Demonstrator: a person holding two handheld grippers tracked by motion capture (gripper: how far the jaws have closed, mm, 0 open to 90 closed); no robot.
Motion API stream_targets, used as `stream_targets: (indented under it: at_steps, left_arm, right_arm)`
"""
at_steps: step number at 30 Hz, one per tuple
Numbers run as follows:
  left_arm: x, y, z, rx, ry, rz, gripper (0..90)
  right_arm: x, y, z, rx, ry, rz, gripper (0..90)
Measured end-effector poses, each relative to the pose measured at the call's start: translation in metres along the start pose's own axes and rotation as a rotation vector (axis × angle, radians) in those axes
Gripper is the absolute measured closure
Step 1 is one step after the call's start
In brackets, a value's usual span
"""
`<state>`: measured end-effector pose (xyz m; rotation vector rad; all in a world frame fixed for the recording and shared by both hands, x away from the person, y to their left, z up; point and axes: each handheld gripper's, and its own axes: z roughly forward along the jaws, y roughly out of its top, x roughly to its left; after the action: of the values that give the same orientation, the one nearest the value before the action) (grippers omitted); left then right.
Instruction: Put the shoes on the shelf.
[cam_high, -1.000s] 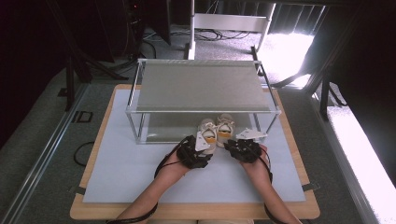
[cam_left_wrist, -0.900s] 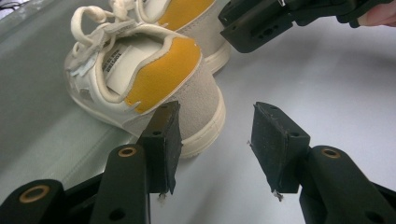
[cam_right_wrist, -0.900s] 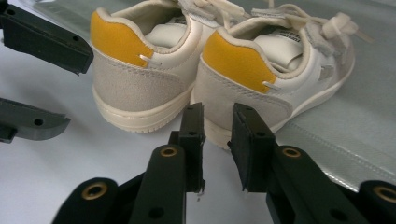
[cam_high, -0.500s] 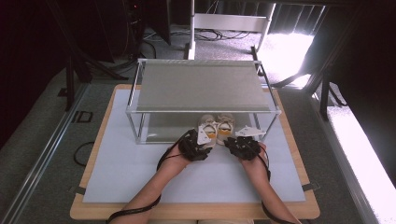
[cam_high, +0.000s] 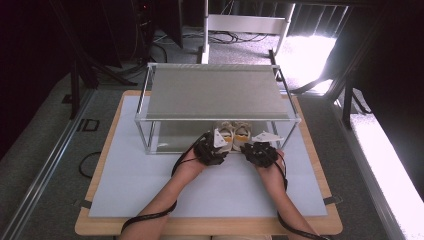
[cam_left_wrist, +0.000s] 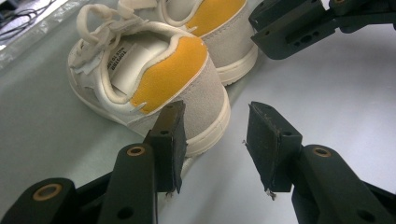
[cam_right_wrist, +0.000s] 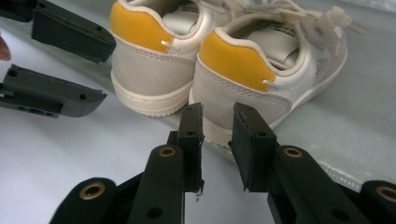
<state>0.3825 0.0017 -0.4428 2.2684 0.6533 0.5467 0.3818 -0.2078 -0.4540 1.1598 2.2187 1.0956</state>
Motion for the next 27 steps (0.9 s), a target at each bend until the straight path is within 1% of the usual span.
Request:
stream_targets:
  at_steps: [3, 4, 5, 6, 9, 11, 15, 17, 19, 20, 22, 23, 24, 25, 26, 27]
  left_arm:
    - [0.002, 0.002, 0.005, 0.004, 0.006, -0.003, 56.1]
    - [0.004, 0.003, 0.008, 0.016, 0.013, -0.002, 56.1]
    - [0.005, 0.003, 0.01, 0.019, 0.012, -0.009, 55.4]
    - [0.006, 0.003, 0.013, 0.015, 0.013, -0.01, 52.4]
    - [0.006, 0.004, 0.016, 0.008, 0.013, -0.02, 52.1]
    - [0.006, 0.005, 0.018, 0.005, 0.017, -0.015, 52.1]
    - [0.009, 0.005, 0.019, -0.002, -0.002, -0.028, 52.1]
    - [0.008, 0.006, 0.019, -0.003, -0.002, -0.029, 51.9]
    - [0.007, 0.005, 0.019, -0.004, -0.006, -0.036, 49.3]
    - [0.006, 0.005, 0.018, -0.007, -0.005, -0.041, 48.5]
    - [0.004, 0.003, 0.015, -0.016, -0.009, -0.047, 47.4]
    - [0.003, 0.002, 0.014, -0.019, -0.009, -0.049, 44.3]
    - [0.002, 0.001, 0.012, -0.024, -0.01, -0.057, 41.6]
    - [0.001, 0.0, 0.01, -0.021, -0.015, -0.054, 40.8]
    - [0.001, 0.0, 0.008, -0.02, -0.015, -0.054, 40.7]
    - [0.0, -0.001, 0.005, -0.023, -0.018, -0.061, 38.4]
  right_arm:
    - [-0.002, 0.001, 0.003, 0.003, -0.004, 0.006, 72.1]
    - [-0.002, 0.001, 0.004, 0.004, -0.007, 0.01, 72.1]
    - [-0.003, 0.001, 0.005, 0.002, -0.007, 0.011, 72.5]
    - [-0.004, 0.001, 0.005, 0.002, -0.006, 0.013, 72.4]
    - [-0.005, 0.002, 0.007, 0.003, -0.016, 0.011, 72.4]
    - [-0.007, 0.002, 0.009, 0.001, -0.018, 0.019, 72.5]
    - [-0.01, 0.004, 0.011, 0.001, -0.025, 0.026, 72.5]
    - [-0.011, 0.005, 0.013, 0.002, -0.025, 0.032, 72.1]
    - [-0.012, 0.005, 0.013, 0.001, -0.02, 0.039, 70.3]
    - [-0.011, 0.005, 0.013, 0.001, -0.016, 0.038, 68.6]
    - [-0.01, 0.003, 0.012, -0.004, -0.016, 0.031, 68.3]
    - [-0.009, 0.002, 0.009, -0.014, -0.011, 0.032, 65.3]
    - [-0.008, 0.001, 0.008, -0.02, -0.008, 0.033, 65.1]
    - [-0.007, 0.001, 0.006, -0.019, -0.008, 0.025, 64.8]
    - [-0.006, 0.0, 0.004, -0.022, -0.009, 0.02, 62.2]
    - [-0.005, -0.001, 0.001, -0.033, -0.003, 0.021, 58.2]
